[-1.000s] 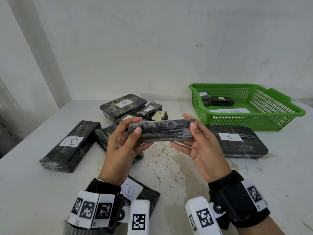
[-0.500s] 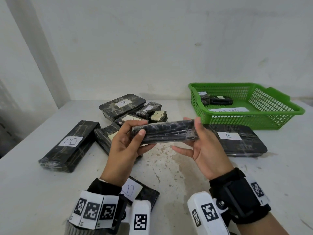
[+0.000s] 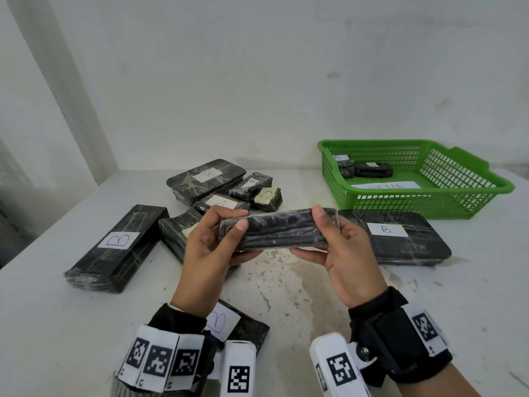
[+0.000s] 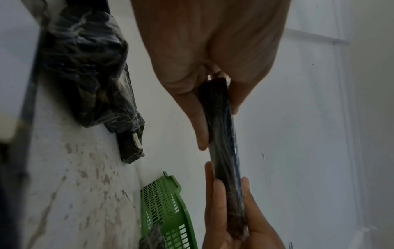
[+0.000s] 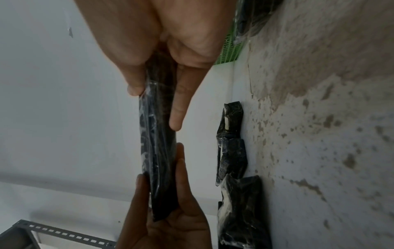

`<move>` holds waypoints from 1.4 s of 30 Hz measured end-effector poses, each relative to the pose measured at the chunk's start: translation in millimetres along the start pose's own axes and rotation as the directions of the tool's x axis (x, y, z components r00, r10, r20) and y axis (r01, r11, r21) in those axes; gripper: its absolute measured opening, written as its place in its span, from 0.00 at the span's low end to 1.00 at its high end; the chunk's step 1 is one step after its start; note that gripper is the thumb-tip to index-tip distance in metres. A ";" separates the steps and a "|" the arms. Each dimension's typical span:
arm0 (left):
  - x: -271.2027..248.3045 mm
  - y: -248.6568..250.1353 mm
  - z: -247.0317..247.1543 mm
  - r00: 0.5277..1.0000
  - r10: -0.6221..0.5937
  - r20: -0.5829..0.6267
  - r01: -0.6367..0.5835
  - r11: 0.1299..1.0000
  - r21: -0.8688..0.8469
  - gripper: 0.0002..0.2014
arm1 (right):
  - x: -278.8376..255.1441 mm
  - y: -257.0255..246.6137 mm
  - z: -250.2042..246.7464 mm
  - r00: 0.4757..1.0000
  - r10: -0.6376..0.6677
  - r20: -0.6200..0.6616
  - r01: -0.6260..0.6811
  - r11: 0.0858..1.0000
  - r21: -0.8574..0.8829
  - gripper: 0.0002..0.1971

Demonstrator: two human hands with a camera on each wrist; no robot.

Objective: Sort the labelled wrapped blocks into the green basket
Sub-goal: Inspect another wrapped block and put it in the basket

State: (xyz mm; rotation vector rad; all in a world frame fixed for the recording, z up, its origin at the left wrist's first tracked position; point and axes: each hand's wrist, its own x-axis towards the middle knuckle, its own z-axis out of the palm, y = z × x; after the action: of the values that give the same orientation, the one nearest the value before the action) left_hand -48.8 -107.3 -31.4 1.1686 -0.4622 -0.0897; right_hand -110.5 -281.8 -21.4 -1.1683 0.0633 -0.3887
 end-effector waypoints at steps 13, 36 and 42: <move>-4.6 -3.4 8.2 0.998 -0.009 -0.062 0.013 0.997 0.075 0.12 | -3.5 5.6 4.0 0.996 -0.063 -0.061 0.058 0.995 -0.082 0.13; -5.2 6.4 8.2 0.990 -0.124 -0.064 0.126 0.991 0.033 0.16 | -4.9 7.3 5.9 1.000 -0.012 -0.008 0.011 0.998 -0.066 0.15; -2.9 7.5 3.3 0.991 -0.093 -0.093 0.094 0.996 0.007 0.11 | -4.0 8.5 5.2 0.999 0.002 0.041 0.001 0.997 -0.077 0.17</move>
State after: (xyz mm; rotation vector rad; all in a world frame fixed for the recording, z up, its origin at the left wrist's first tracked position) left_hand -54.1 -106.3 -24.4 1.2003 -0.3262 -0.1134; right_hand -110.7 -273.1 -27.7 -1.2518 0.0435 -0.3645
